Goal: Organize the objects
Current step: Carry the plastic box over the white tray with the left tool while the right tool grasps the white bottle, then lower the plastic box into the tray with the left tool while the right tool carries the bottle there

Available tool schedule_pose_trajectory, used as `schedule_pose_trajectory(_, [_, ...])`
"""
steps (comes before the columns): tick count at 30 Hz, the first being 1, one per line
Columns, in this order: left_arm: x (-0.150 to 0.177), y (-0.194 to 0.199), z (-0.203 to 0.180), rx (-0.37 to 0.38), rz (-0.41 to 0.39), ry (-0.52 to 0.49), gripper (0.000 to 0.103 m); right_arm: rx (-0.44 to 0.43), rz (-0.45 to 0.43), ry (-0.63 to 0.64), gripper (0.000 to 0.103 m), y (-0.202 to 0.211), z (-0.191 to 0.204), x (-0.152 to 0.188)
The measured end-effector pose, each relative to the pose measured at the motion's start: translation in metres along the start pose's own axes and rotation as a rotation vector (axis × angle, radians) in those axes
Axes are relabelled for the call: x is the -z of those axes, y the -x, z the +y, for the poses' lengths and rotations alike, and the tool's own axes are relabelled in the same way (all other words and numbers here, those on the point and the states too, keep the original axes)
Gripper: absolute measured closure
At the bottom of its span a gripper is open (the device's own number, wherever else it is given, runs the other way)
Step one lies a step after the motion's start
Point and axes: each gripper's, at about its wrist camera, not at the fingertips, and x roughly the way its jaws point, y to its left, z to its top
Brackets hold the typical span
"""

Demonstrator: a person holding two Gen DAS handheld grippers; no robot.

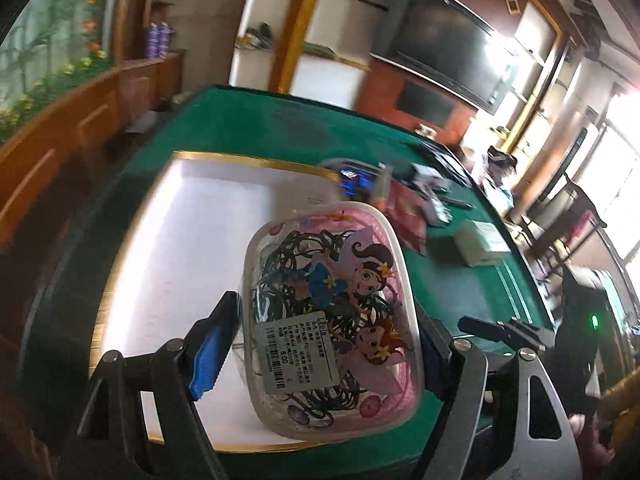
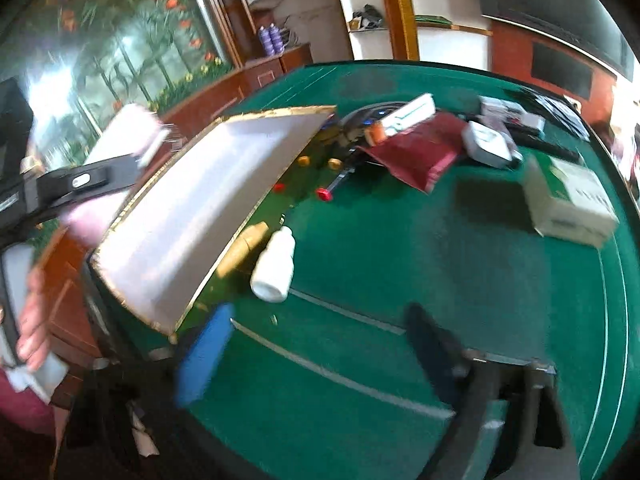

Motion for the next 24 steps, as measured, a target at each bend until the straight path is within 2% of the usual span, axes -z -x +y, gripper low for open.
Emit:
schedule_pose_trajectory(4, [0.004,0.003,0.021,-0.036,-0.026,0.004,0.025,0.018,0.035,0.004,0.039,-0.023,0.01,-0.018])
schedule_pose_trajectory(7, [0.008,0.002,0.034,-0.063,-0.027,-0.004,0.025,0.025,0.069,0.008,0.042,-0.038,0.022,-0.026])
schedule_pose_trajectory(12, [0.01,-0.005,0.051,-0.067,-0.002,0.01,0.025,0.166,0.116,0.075,0.045,-0.062,0.039,-0.025])
schedule_pose_trajectory(15, [0.012,-0.006,0.054,-0.071,0.004,0.016,0.025,0.159,0.114,0.084,0.051,-0.066,0.044,-0.026])
schedule_pose_trajectory(17, [0.014,-0.007,0.056,-0.068,0.007,0.023,0.025,0.135,0.114,0.094,0.06,-0.067,0.048,-0.026])
schedule_pose_trajectory(18, [0.014,-0.008,0.055,-0.066,0.008,0.023,0.025,0.119,0.121,0.091,0.069,-0.068,0.047,-0.026])
schedule_pose_trajectory(19, [0.015,-0.008,0.055,-0.065,0.009,0.022,0.025,0.103,0.129,0.084,0.074,-0.068,0.047,-0.026])
schedule_pose_trajectory(23, [0.017,-0.007,0.052,-0.056,0.013,0.015,0.025,0.032,0.114,0.055,0.074,-0.059,0.038,-0.025])
schedule_pose_trajectory(24, [0.018,-0.007,0.052,-0.055,0.015,0.012,0.025,0.045,0.1,0.052,0.074,-0.055,0.038,-0.024])
